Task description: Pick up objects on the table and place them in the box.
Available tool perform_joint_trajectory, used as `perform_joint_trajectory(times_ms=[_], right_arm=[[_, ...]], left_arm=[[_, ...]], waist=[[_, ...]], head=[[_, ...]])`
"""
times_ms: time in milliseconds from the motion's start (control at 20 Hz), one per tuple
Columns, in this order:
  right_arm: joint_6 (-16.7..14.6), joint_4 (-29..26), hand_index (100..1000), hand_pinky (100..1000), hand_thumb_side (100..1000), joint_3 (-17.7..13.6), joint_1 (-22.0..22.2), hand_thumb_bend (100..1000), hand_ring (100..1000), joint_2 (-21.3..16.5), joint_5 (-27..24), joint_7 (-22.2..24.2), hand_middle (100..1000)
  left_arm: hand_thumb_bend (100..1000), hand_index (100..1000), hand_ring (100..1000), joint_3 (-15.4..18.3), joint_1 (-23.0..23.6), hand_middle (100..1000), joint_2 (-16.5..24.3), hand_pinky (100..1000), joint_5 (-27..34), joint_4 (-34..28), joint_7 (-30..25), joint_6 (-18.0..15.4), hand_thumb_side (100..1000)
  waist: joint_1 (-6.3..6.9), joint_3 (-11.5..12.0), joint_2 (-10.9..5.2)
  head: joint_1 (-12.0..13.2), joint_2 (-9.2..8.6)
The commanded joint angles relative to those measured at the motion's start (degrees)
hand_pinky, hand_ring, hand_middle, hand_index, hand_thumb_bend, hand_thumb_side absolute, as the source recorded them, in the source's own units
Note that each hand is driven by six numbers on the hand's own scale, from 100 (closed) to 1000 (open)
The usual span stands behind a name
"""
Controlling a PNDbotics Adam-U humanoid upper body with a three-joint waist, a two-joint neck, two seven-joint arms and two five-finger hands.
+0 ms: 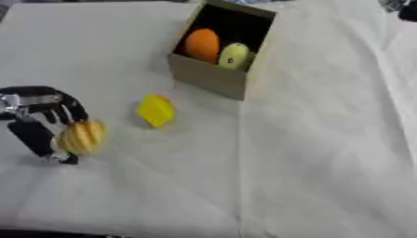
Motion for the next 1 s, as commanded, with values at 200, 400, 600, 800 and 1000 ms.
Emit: perform_joint_trajectory(times_ms=[200,400,600,800,1000], right_arm=[[0.3,-0.8,796,892,442,-1.1,-0.4,100,736,-0.6,-0.6,-0.4,680],[0.6,-0.8,795,892,458,-1.3,-0.2,100,733,-0.5,-0.9,-0.7,678],[0.9,-0.8,794,892,475,-1.5,0.2,100,728,-0.5,-1.3,-0.9,677],[1.0,-0.8,792,892,496,-1.8,0.4,100,724,-0.4,-1.9,-1.2,673],[1.0,-0.8,793,892,508,-1.9,0.7,100,722,-0.3,-2.5,-1.5,670]], left_arm=[[546,793,759,0.9,-1.5,730,-0.3,785,-3.6,2.3,-0.2,-1.0,202],[505,762,723,0.2,-2.8,688,-1.8,757,-4.8,3.5,0.1,-1.1,220],[342,717,682,-0.3,-3.7,641,-2.9,724,-5.9,4.5,0.8,-1.2,191],[306,673,640,-0.4,-4.4,601,-3.2,690,-8.4,4.7,1.6,-2.1,100],[327,636,599,-0.4,-4.7,562,-3.6,664,-11.2,4.8,1.5,-3.5,100]], waist=[[-0.11,0.0,-0.61],[-0.16,0.0,-0.46],[-0.22,-0.1,-0.36],[-0.15,-0.1,-0.41],[-0.14,-0.2,-0.63]], head=[[0.5,-0.77],[0.7,-0.91],[0.8,-0.92],[0.8,-0.97],[0.7,-1.02]])
